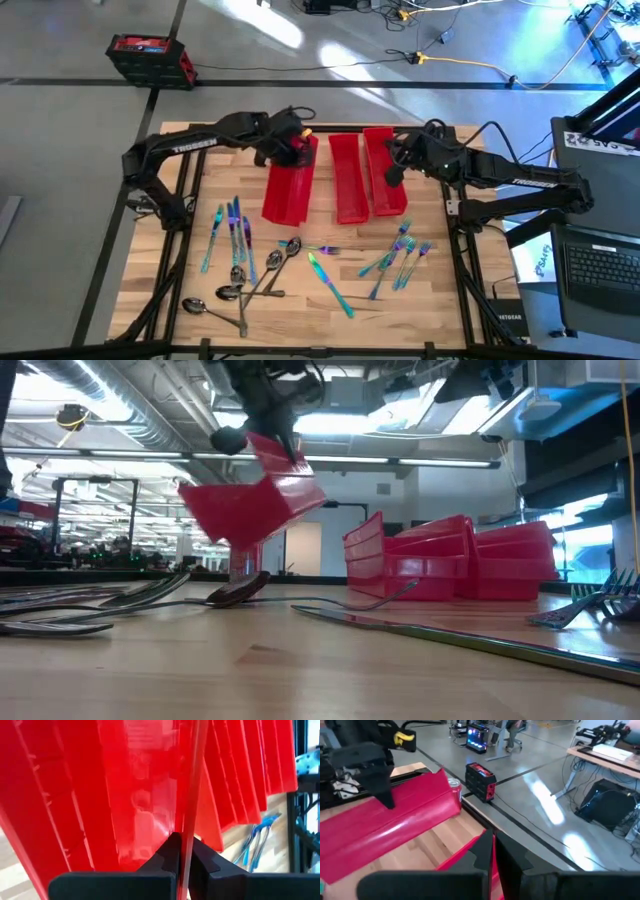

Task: Sort silverware
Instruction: Prepare the red bins to sort the silverware

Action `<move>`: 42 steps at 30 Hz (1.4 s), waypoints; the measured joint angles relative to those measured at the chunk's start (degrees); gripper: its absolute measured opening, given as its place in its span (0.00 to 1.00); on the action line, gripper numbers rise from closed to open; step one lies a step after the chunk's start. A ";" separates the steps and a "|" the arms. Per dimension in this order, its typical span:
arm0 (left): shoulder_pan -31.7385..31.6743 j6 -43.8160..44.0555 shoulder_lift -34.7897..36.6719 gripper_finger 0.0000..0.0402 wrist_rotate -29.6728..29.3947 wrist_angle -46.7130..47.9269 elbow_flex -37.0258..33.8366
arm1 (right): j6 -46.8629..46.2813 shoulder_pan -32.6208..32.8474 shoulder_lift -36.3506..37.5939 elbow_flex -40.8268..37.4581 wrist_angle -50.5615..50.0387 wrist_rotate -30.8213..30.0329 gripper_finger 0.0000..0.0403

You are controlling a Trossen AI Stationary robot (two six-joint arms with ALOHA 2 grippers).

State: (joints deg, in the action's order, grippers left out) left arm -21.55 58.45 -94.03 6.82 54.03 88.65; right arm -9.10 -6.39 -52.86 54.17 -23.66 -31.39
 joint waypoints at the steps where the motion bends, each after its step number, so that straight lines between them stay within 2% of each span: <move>1: -0.18 0.30 -0.49 0.00 0.36 0.75 0.32 | -0.01 0.00 0.00 0.00 -0.01 -0.54 0.01; 9: -1.10 4.24 -3.85 0.00 3.10 2.63 0.52 | 0.52 0.00 -0.01 0.00 -0.02 -1.71 0.01; 19: -2.53 5.20 -8.20 0.00 1.58 1.70 0.82 | 0.39 0.00 -0.12 0.00 -1.00 -1.58 0.01; 23: -2.50 4.15 -10.12 0.00 -0.34 2.22 3.56 | 0.39 0.00 -0.20 0.00 -1.44 -1.47 0.01; 26: -3.11 2.75 -11.69 0.00 0.61 2.65 6.15 | 0.39 0.00 -0.17 0.00 -1.83 -1.42 0.01; 42: -2.73 -2.33 -22.22 0.00 2.00 18.61 21.73 | -0.07 0.00 -0.17 0.00 -4.39 -2.02 0.01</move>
State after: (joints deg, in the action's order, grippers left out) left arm -24.28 56.12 -116.25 8.83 72.65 110.38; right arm -9.17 -6.39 -53.04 54.17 -28.05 -33.41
